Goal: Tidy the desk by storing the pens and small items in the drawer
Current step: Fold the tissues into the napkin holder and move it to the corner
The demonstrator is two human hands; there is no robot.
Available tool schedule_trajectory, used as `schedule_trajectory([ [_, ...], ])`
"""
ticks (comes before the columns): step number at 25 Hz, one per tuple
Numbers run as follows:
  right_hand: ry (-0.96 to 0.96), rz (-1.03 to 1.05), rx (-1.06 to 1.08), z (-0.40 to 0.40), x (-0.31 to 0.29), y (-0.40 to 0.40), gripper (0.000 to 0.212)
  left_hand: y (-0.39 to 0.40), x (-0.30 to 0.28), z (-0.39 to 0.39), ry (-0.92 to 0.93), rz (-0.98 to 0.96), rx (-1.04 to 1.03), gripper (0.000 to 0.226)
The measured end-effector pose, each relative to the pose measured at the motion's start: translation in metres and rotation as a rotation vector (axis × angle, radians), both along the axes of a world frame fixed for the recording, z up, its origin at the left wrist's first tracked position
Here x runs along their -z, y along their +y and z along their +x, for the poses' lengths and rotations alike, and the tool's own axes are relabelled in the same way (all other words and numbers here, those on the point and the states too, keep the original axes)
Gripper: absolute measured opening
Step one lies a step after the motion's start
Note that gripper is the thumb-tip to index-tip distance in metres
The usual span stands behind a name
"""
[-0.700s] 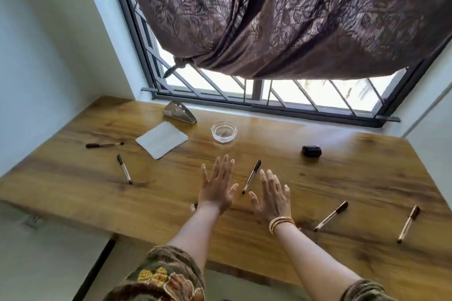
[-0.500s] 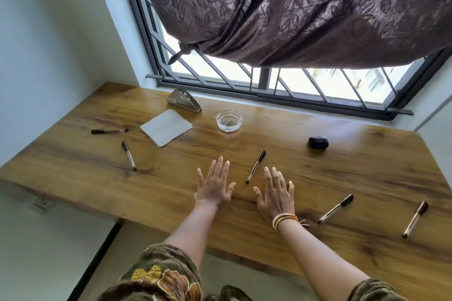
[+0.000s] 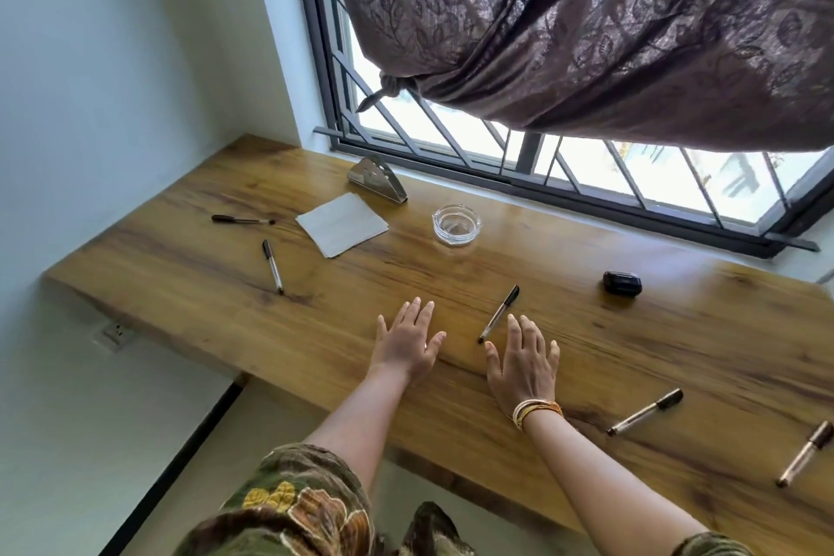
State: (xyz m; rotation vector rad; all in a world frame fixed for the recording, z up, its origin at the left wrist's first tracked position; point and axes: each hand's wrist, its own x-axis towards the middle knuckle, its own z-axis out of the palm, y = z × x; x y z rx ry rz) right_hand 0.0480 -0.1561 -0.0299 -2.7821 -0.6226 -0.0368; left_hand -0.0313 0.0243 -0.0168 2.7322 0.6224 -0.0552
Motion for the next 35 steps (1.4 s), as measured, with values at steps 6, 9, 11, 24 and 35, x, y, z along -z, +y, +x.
schedule_trajectory([
  [6, -0.063, 0.091, -0.138, 0.004, -0.023, 0.079, 0.050, 0.070, -0.013, -0.006, -0.131, 0.077, -0.042, 0.052],
  [9, -0.040, 0.097, -0.167, 0.010, -0.028, 0.133, 0.048, 0.121, -0.017, -0.005, -0.126, 0.101, -0.069, 0.051],
  [11, -0.013, 0.103, -0.177, 0.012, -0.029, 0.173, 0.046, 0.162, -0.018, -0.005, -0.127, 0.116, -0.074, 0.050],
  [24, 0.245, 0.123, 0.219, 0.056, -0.045, 0.345, 0.047, 0.335, -0.020, 0.054, -0.054, 0.028, -0.043, 0.045],
  [35, 0.481, 0.059, 0.247, 0.096, -0.038, 0.366, 0.045, 0.343, -0.015, 0.107, 0.039, -0.084, -0.228, 0.063],
])
